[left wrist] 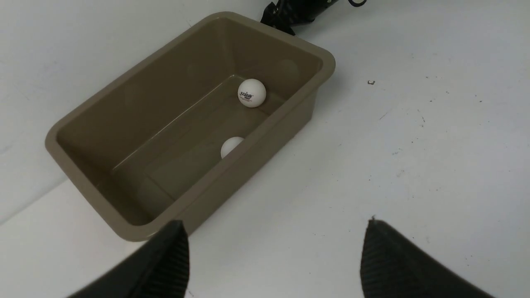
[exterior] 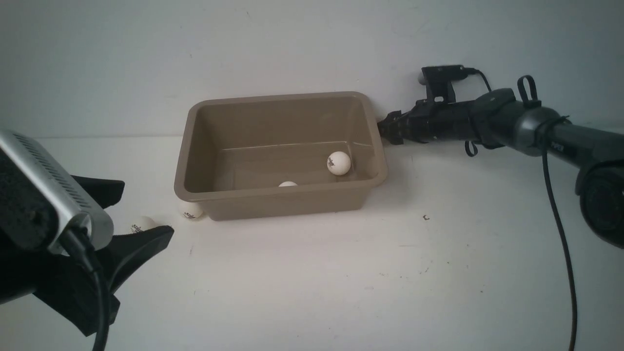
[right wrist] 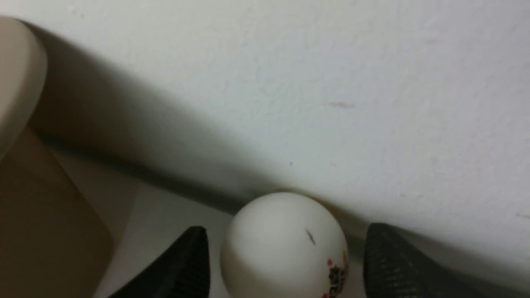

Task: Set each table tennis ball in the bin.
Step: Use the right arm to clamp the table tennis ball closest to it, then use the right arm to put the table tennis ball into the box

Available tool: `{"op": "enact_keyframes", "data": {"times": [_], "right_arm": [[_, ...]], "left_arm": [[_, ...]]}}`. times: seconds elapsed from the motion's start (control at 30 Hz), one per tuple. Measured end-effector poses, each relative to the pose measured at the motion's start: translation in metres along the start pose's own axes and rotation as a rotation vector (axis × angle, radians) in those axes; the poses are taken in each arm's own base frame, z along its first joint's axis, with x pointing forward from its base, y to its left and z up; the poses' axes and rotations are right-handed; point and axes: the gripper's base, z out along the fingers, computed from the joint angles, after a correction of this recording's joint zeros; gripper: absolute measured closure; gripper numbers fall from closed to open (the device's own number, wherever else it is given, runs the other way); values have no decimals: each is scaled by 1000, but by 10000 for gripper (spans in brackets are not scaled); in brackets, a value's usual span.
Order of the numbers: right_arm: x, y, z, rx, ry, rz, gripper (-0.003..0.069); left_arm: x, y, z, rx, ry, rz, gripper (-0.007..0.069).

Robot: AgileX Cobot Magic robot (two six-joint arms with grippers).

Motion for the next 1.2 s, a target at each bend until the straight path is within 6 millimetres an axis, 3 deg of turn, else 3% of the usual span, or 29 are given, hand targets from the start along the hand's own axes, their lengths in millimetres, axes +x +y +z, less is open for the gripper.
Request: {"op": "enact_keyframes", "data": {"times": [0.13,0.5,0.67,0.7,0.93,1.1,1.2], "right_arm": [[1,0,0,0,1,0,303],[-5,2,-9,-35,39,-68,303],[-38,9,-47,-89,88,-120,303],[-38,9,-47,-89,88,-120,303],[-78,42,-105,-260,140,-216,303],[-88,61,-124,-409,124,-253,303],[-86,70,-124,-465,133,-268,303]], "left_arm": [[0,0,0,0,0,0,125],[0,0,0,0,0,-1,125],[0,0,0,0,0,-1,125],[0,0,0,0,0,-1,125],[0,0,0,0,0,-1,125],[0,0,0,0,0,-1,125],[0,0,0,0,0,-1,125]]}}
